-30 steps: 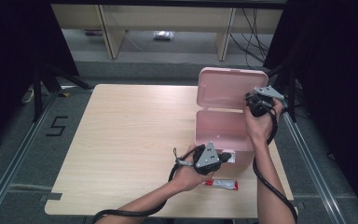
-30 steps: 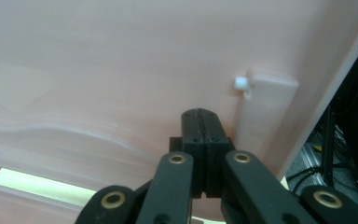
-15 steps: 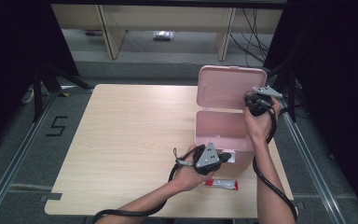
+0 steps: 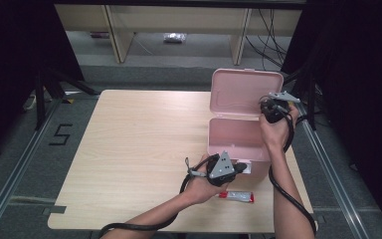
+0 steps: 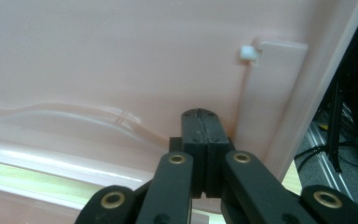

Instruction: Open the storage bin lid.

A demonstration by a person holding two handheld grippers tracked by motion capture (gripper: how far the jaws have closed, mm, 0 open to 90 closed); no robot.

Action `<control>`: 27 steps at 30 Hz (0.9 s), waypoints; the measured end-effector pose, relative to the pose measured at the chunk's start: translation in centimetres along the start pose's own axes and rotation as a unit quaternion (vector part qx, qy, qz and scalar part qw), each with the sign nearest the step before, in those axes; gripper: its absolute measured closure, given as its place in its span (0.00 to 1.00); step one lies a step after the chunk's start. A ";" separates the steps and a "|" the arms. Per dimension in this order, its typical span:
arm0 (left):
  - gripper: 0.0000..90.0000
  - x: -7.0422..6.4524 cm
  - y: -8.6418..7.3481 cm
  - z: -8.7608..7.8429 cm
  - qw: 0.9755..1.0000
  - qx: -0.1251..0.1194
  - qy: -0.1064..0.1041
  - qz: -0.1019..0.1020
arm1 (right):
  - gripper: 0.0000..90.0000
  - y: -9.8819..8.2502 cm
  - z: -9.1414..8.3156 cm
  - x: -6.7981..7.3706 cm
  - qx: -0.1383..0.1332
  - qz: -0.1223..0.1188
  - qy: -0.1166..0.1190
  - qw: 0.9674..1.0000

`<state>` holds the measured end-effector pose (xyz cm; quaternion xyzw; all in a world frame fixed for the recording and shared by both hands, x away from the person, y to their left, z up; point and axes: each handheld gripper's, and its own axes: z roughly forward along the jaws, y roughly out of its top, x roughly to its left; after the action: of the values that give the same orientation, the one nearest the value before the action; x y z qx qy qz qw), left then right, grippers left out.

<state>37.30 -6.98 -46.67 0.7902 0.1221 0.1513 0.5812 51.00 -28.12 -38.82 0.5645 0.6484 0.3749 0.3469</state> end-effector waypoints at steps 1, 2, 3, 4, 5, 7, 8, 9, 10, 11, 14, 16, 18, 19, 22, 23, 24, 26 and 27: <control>1.00 0.1 0.0 0.0 1.000 0.000 -0.001 0.005 | 1.00 0.0 0.0 0.0 0.000 0.005 0.004 1.000; 1.00 0.2 0.1 0.0 1.000 0.000 -0.001 0.013 | 1.00 0.0 0.1 0.1 0.003 0.016 0.004 1.000; 1.00 0.1 0.1 0.0 1.000 0.000 -0.001 0.013 | 1.00 -0.1 0.1 0.0 0.006 0.012 0.001 1.000; 1.00 0.1 0.1 0.0 1.000 0.000 -0.001 0.013 | 1.00 0.0 0.2 -0.1 0.008 0.008 0.003 1.000; 1.00 0.1 0.1 0.0 1.000 0.000 -0.001 0.013 | 1.00 0.0 0.2 0.0 0.012 0.014 0.001 1.000; 1.00 0.1 0.0 0.0 1.000 0.000 -0.001 0.013 | 1.00 -0.1 0.3 0.0 0.011 0.019 0.007 1.000; 1.00 0.1 0.1 0.0 1.000 0.000 -0.001 0.013 | 1.00 0.0 0.4 -0.1 0.012 0.012 0.004 1.000; 1.00 0.2 0.1 0.0 1.000 0.000 -0.001 0.013 | 1.00 0.0 0.3 0.1 0.018 0.021 0.002 1.000; 1.00 0.2 0.1 0.0 1.000 0.000 -0.001 0.013 | 1.00 0.0 0.3 0.1 0.018 0.023 0.002 1.000; 1.00 0.1 0.1 0.0 1.000 0.000 -0.001 0.013 | 1.00 0.0 0.4 0.1 0.018 0.029 0.003 0.999; 1.00 0.2 0.1 0.0 1.000 0.001 -0.001 0.013 | 1.00 0.0 0.4 0.0 0.020 0.022 0.005 1.000; 1.00 0.1 0.1 0.0 1.000 0.001 0.000 0.014 | 1.00 0.0 0.5 0.0 0.024 0.027 0.005 0.999; 1.00 0.1 0.1 0.0 1.000 0.000 0.000 0.013 | 1.00 0.1 0.5 -0.2 0.026 0.020 0.008 0.999; 1.00 0.1 0.1 0.0 1.000 0.000 0.000 0.012 | 1.00 0.1 0.6 -0.2 0.025 0.014 0.008 1.000; 1.00 0.1 0.1 0.0 1.000 0.000 -0.001 0.011 | 1.00 0.1 0.5 0.0 0.035 0.031 0.008 0.999; 1.00 0.1 0.0 0.0 1.000 0.000 -0.001 0.011 | 1.00 0.0 0.5 -0.1 0.032 0.025 0.009 0.999; 1.00 0.1 0.1 0.0 1.000 0.000 0.000 0.012 | 1.00 0.0 0.6 -0.1 0.027 0.028 0.009 0.999; 1.00 0.1 0.1 0.0 1.000 0.000 0.000 0.013 | 1.00 0.0 0.5 -0.2 0.023 0.020 0.013 0.999; 1.00 0.1 0.0 0.0 1.000 0.000 0.000 0.012 | 1.00 0.0 0.4 0.0 0.025 0.028 0.010 0.999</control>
<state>37.42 -6.93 -46.61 0.7915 0.1121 0.1582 0.5796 51.36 -28.09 -38.98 0.5877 0.6447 0.3735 0.3155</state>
